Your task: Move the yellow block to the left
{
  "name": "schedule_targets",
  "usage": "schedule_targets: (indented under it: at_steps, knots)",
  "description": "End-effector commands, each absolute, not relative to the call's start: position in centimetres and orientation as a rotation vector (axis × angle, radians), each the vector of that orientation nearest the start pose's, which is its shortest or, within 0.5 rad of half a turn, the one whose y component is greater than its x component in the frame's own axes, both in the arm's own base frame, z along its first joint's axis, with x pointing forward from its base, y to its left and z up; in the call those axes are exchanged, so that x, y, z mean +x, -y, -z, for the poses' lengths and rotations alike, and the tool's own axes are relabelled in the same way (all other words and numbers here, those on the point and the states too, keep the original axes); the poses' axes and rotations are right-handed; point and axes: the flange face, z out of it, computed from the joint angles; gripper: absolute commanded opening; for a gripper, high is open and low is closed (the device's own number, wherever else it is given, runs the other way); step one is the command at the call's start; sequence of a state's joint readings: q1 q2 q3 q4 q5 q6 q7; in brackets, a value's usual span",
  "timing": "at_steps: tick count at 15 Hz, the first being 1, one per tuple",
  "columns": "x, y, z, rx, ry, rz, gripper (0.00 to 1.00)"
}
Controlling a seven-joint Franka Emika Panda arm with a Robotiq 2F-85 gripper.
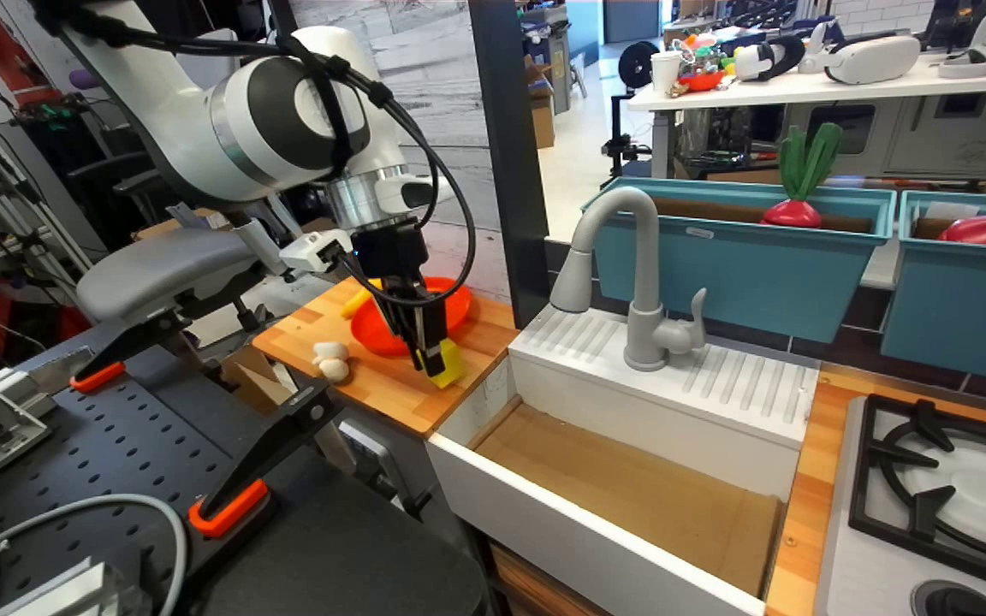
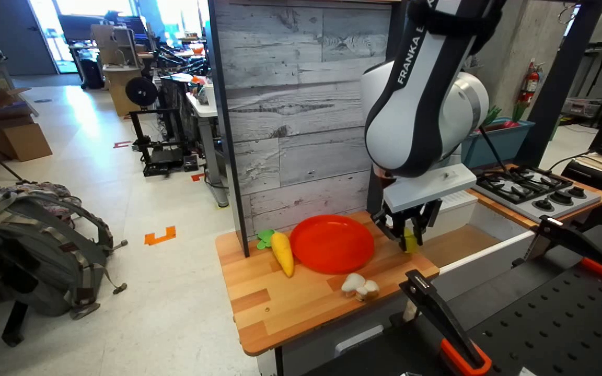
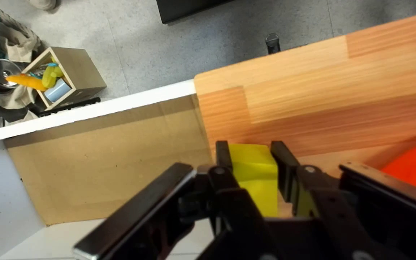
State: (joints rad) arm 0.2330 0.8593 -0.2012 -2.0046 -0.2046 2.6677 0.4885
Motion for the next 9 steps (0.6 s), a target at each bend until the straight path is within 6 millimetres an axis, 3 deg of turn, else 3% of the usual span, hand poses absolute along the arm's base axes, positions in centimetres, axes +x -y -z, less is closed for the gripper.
schedule_targets:
  at_steps: [1, 5, 9]
  knots:
    - [54.1, -2.6, -5.6, -3.377, -0.311, -0.226, 0.08]
    - [54.2, -5.0, -9.0, -3.385, -0.266, -0.204, 0.08]
    - [55.1, -9.2, -11.4, -3.380, -0.181, -0.215, 0.08]
